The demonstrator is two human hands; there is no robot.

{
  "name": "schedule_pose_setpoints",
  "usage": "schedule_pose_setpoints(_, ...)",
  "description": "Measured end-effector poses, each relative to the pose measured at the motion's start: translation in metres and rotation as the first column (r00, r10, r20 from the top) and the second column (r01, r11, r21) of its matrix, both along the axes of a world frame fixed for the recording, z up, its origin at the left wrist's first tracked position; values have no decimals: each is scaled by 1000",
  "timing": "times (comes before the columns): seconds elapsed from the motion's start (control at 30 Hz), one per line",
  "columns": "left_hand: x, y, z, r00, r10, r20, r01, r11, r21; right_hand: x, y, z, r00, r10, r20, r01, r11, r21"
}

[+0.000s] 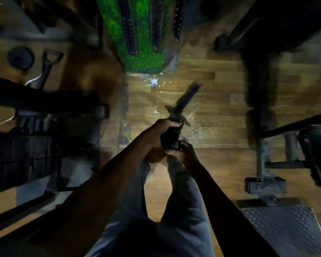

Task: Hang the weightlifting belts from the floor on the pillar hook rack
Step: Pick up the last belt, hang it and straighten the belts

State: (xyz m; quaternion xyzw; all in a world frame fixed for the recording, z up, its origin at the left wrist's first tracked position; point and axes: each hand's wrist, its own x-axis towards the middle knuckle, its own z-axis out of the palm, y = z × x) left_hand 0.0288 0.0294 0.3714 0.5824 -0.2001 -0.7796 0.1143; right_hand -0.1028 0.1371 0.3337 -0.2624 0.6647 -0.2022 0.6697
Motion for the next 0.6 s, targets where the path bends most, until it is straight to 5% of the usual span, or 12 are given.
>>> schedule_pose_setpoints(0.13,-15,5,75,996,0,-90,-6,997,-71,-14,14,76,982,-118,148,130,989,-69)
schedule_pose_setpoints(0.3,-26,15,137,996,-23,-92,-9,943,-333,-28,13,118,967,-254,3,253,963,-90)
schedule_pose_setpoints(0.37,-32,18,155,996,-22,-92,-18,909,-416,-37,6,128,946,-318,67,322,946,-40)
schedule_pose_setpoints(0.47,-34,24,180,998,-49,-42,20,853,-522,-54,-12,146,829,-468,307,472,879,68)
schedule_pose_setpoints(0.53,-29,30,195,995,-103,9,89,809,-581,-62,-30,162,643,-630,435,559,775,296)
schedule_pose_setpoints(0.6,-20,40,205,989,-143,45,139,768,-625,-66,-54,174,612,-647,456,474,761,443)
